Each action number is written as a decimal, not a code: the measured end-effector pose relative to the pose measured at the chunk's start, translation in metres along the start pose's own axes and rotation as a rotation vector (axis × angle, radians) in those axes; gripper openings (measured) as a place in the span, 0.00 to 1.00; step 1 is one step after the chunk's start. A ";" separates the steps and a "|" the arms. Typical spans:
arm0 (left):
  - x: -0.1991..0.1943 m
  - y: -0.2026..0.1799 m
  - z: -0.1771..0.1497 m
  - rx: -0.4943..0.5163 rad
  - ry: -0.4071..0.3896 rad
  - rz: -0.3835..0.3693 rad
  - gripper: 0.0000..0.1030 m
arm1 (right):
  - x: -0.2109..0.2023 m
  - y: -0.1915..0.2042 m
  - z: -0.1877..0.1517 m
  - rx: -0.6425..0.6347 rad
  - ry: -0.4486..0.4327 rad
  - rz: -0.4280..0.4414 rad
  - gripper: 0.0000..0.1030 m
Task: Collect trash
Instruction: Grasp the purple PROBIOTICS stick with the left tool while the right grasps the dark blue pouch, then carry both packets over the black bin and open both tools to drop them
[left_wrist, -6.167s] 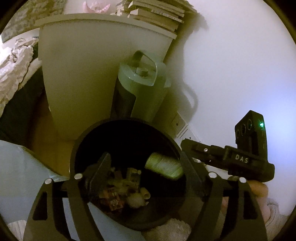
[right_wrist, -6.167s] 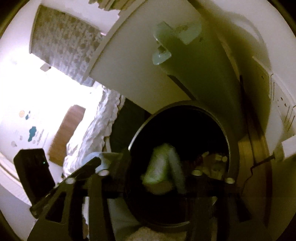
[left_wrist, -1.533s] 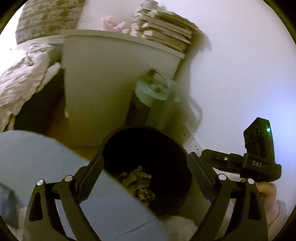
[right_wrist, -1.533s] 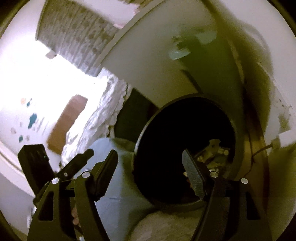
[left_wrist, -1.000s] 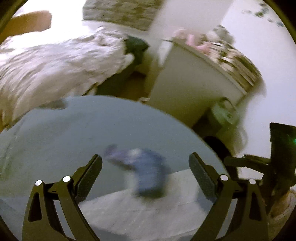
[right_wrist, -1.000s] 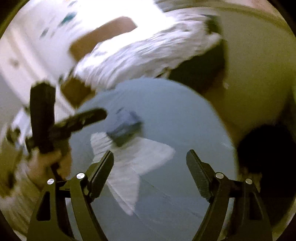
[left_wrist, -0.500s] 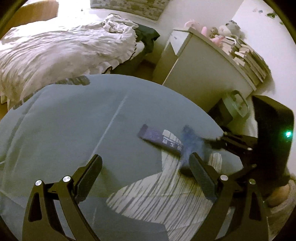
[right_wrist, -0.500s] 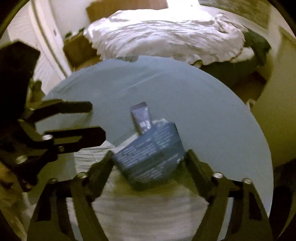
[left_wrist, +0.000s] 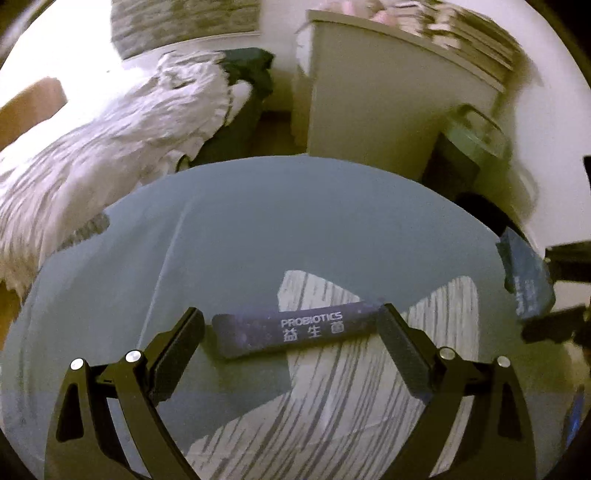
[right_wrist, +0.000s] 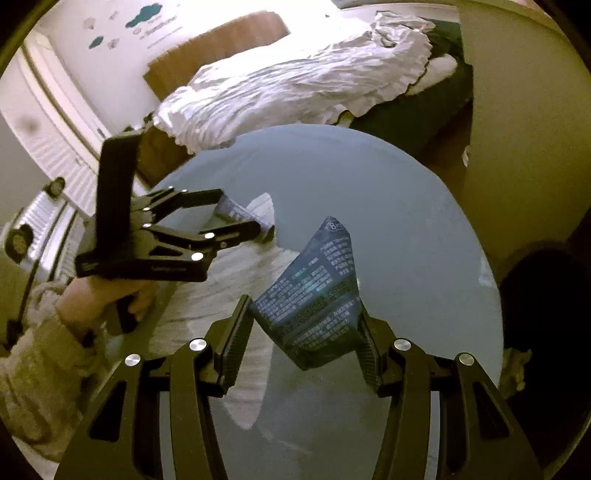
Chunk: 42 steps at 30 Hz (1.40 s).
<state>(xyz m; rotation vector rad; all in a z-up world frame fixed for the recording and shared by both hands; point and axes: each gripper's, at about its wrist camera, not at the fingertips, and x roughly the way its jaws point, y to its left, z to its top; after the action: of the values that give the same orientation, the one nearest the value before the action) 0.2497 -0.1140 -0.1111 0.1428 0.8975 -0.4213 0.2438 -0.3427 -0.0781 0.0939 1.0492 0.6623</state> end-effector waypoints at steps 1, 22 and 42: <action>-0.003 0.000 -0.001 0.042 -0.001 -0.009 0.91 | -0.003 -0.001 -0.003 0.011 -0.001 0.011 0.50; 0.001 0.012 0.005 -0.030 -0.016 -0.152 0.05 | -0.016 0.001 -0.017 0.060 -0.021 0.045 0.50; -0.054 -0.252 0.064 0.218 -0.181 -0.283 0.06 | -0.154 -0.136 -0.113 0.476 -0.404 -0.053 0.51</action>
<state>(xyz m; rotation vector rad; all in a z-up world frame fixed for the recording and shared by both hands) 0.1626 -0.3460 -0.0152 0.1748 0.6927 -0.7845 0.1635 -0.5625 -0.0683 0.5876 0.7947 0.3147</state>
